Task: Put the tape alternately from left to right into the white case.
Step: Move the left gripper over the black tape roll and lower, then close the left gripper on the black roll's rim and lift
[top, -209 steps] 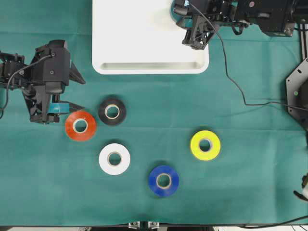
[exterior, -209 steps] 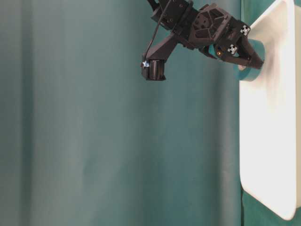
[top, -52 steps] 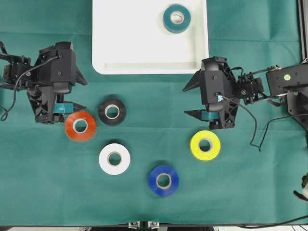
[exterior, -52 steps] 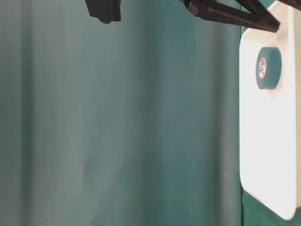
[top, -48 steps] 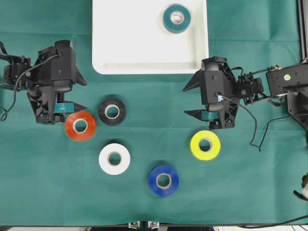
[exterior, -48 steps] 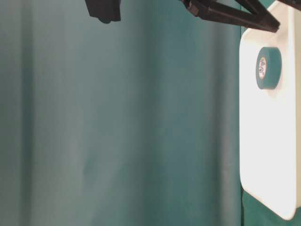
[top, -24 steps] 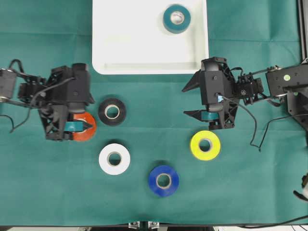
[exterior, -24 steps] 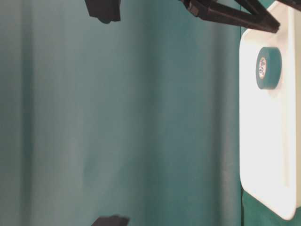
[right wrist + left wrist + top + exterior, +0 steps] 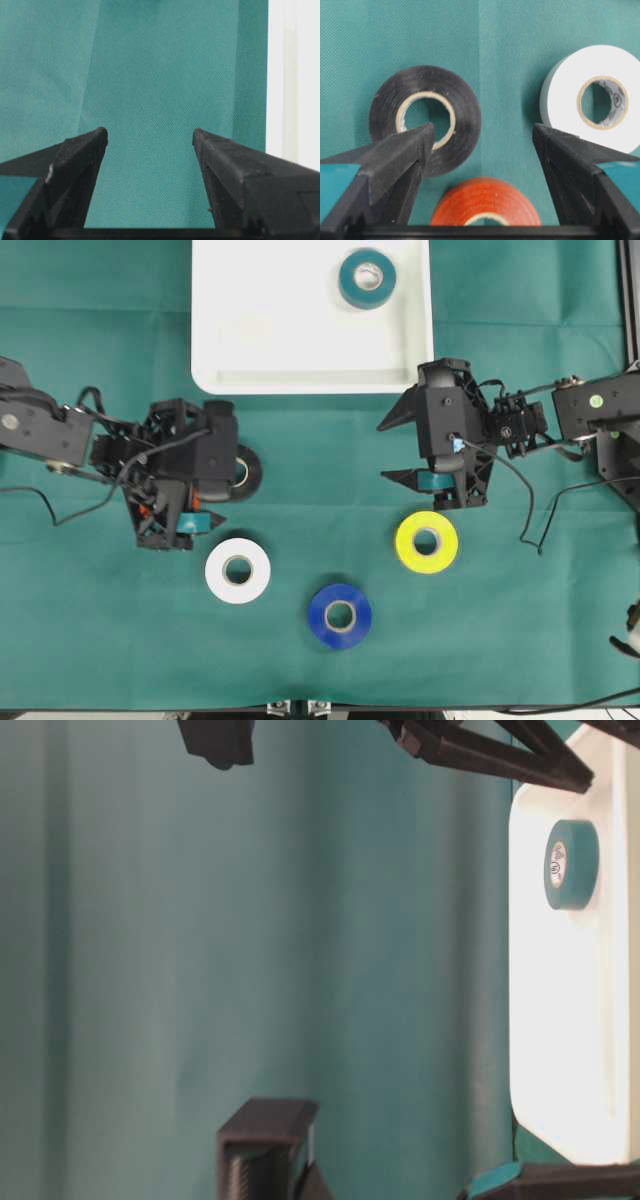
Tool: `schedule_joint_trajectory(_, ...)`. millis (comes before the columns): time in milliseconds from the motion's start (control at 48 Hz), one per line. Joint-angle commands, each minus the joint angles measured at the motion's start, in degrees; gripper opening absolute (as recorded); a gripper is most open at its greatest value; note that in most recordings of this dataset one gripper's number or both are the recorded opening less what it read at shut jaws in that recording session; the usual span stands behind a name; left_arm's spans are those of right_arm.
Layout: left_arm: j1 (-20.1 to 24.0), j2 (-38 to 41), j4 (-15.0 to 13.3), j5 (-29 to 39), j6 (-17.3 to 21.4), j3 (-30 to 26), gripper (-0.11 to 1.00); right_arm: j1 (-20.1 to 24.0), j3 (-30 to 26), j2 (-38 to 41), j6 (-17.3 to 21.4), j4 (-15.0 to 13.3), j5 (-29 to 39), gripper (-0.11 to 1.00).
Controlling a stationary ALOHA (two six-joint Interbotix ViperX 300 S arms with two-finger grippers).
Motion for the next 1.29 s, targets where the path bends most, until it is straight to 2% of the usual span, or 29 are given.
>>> schedule_joint_trajectory(0, -0.4, 1.0, 0.1, -0.2, 0.2, -1.9, 0.86, 0.1, -0.4, -0.4, -0.1, -0.4, -0.4, 0.76)
schedule_joint_trajectory(625, 1.1, 7.4, 0.3, -0.2, 0.3, -3.7, 0.85, 0.2, -0.2, -0.4, -0.1, -0.5, -0.5, 0.76)
schedule_joint_trajectory(938, 2.3, 8.2, 0.3, -0.1, 2.7, -4.0, 0.85, 0.2, 0.0, -0.4, -0.1, -0.5, -0.5, 0.75)
schedule_joint_trajectory(1272, 2.8, 9.7, 0.3, -0.2, 3.3, -3.9, 0.85, 0.2, 0.2, -0.4, -0.1, -0.5, -0.5, 0.76)
